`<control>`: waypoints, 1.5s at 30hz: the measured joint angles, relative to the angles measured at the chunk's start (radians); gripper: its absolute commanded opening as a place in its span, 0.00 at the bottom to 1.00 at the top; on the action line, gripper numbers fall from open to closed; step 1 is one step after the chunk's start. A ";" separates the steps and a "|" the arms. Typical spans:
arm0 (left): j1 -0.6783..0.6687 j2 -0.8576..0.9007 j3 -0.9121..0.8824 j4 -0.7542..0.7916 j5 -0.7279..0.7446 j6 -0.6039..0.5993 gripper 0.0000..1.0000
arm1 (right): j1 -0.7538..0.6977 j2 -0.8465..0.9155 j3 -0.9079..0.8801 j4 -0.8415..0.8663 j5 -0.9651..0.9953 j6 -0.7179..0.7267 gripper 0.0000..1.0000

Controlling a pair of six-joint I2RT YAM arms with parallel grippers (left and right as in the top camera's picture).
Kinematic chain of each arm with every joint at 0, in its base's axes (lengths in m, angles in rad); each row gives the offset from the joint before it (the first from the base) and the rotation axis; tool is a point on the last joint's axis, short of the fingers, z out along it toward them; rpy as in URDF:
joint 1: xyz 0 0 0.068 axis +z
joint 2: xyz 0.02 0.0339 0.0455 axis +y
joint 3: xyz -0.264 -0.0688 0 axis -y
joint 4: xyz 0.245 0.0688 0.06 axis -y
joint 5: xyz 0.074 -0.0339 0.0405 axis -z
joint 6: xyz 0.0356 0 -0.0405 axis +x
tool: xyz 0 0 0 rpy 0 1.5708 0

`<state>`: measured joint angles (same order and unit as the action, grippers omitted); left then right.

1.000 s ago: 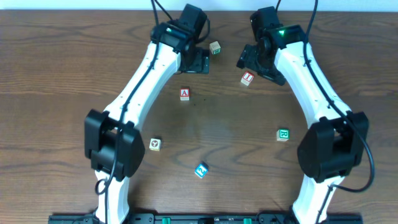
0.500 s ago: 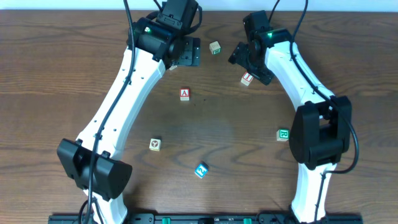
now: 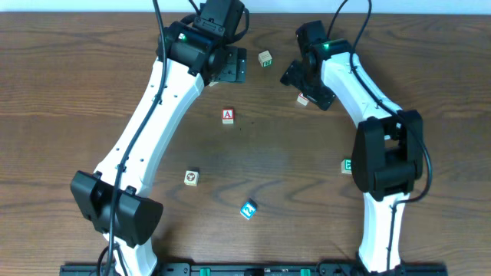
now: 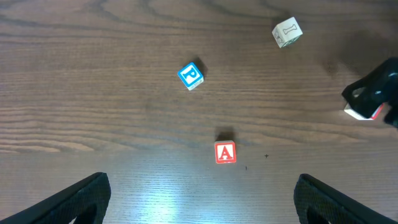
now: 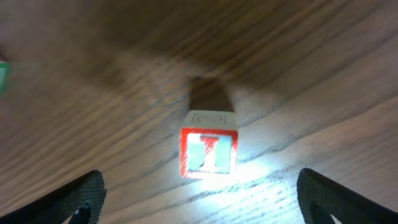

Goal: Spell out Ai2
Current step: 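Lower right gripper onto red I block and grasp it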

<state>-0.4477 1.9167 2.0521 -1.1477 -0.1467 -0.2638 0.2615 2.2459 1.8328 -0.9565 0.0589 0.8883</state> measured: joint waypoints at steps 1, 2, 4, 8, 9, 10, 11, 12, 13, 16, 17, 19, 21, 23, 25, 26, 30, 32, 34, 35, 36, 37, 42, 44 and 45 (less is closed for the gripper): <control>0.000 0.000 0.000 0.000 0.000 0.000 0.95 | 0.000 0.006 0.000 -0.001 -0.002 0.000 0.95; 0.000 0.000 0.000 0.000 0.000 0.000 0.95 | 0.000 0.015 0.000 -0.001 -0.005 0.000 0.91; 0.000 0.000 0.000 0.000 0.000 0.000 0.95 | 0.000 0.027 0.000 0.000 -0.010 0.001 0.85; 0.000 0.000 0.000 0.000 0.000 0.000 0.95 | 0.000 0.050 0.000 0.009 -0.014 -0.001 0.81; 0.000 0.000 0.000 0.000 -0.001 0.000 0.95 | 0.000 0.051 0.000 0.013 -0.014 -0.002 0.81; 0.000 0.000 0.000 0.000 -0.002 0.000 0.96 | 0.000 0.051 0.000 0.015 -0.013 -0.005 0.81; 0.000 0.000 0.000 0.000 -0.003 0.000 0.96 | 0.000 0.051 0.000 0.016 -0.010 -0.008 0.79; 0.000 0.000 0.000 0.000 -0.003 0.000 0.96 | 0.000 0.051 0.000 0.017 -0.009 -0.013 0.75; 0.000 0.000 0.000 0.000 -0.003 0.000 0.96 | 0.000 0.051 0.000 0.018 -0.006 -0.019 0.71; 0.000 0.000 0.000 0.000 -0.003 0.000 0.95 | 0.000 0.051 0.000 0.021 0.002 -0.031 0.56; 0.000 0.000 0.000 0.000 -0.003 0.000 0.95 | 0.000 0.051 0.000 0.023 0.001 -0.036 0.52; 0.000 0.000 0.000 0.000 -0.003 0.000 0.95 | 0.000 0.051 0.000 0.023 0.003 -0.043 0.45; 0.000 0.000 0.000 0.000 -0.003 0.000 0.95 | 0.000 0.051 0.000 0.024 0.005 -0.046 0.42; 0.000 0.000 0.000 0.000 -0.003 0.000 0.96 | 0.000 0.051 0.000 0.024 0.006 -0.048 0.42; 0.000 0.000 0.000 0.000 -0.003 0.000 0.95 | 0.000 0.051 0.000 0.026 0.010 -0.056 0.40; 0.000 0.000 0.000 -0.001 -0.003 0.000 0.95 | 0.000 0.051 0.000 0.027 0.013 -0.061 0.38; 0.000 0.000 0.000 -0.001 -0.004 0.000 0.95 | 0.000 0.051 0.000 0.027 0.031 -0.107 0.31; 0.000 0.000 0.000 -0.001 -0.004 0.000 0.95 | 0.000 0.051 0.000 0.026 0.037 -0.123 0.29; 0.000 0.000 0.000 -0.001 -0.003 0.000 0.95 | 0.000 0.051 0.000 0.026 0.042 -0.138 0.23; 0.000 0.000 0.000 -0.001 -0.003 0.000 0.96 | 0.000 0.051 0.000 0.026 0.043 -0.137 0.21; 0.000 0.000 0.000 -0.001 -0.004 0.000 0.95 | 0.000 0.051 0.000 0.024 0.045 -0.143 0.18; 0.000 0.000 0.000 -0.001 -0.003 0.000 0.96 | 0.000 0.051 0.000 0.023 0.045 -0.148 0.16; 0.000 0.000 0.000 -0.001 -0.003 0.000 0.96 | 0.011 0.051 0.003 -0.004 0.046 -0.179 0.15; 0.000 0.000 0.000 -0.002 -0.004 0.000 0.95 | 0.025 0.051 0.004 -0.016 0.047 -0.204 0.17; 0.000 0.000 0.000 -0.002 -0.004 0.000 0.95 | 0.035 0.051 0.004 -0.020 0.047 -0.217 0.17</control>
<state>-0.4477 1.9167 2.0521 -1.1492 -0.1505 -0.2638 0.2962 2.2971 1.8370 -0.9764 0.1062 0.6708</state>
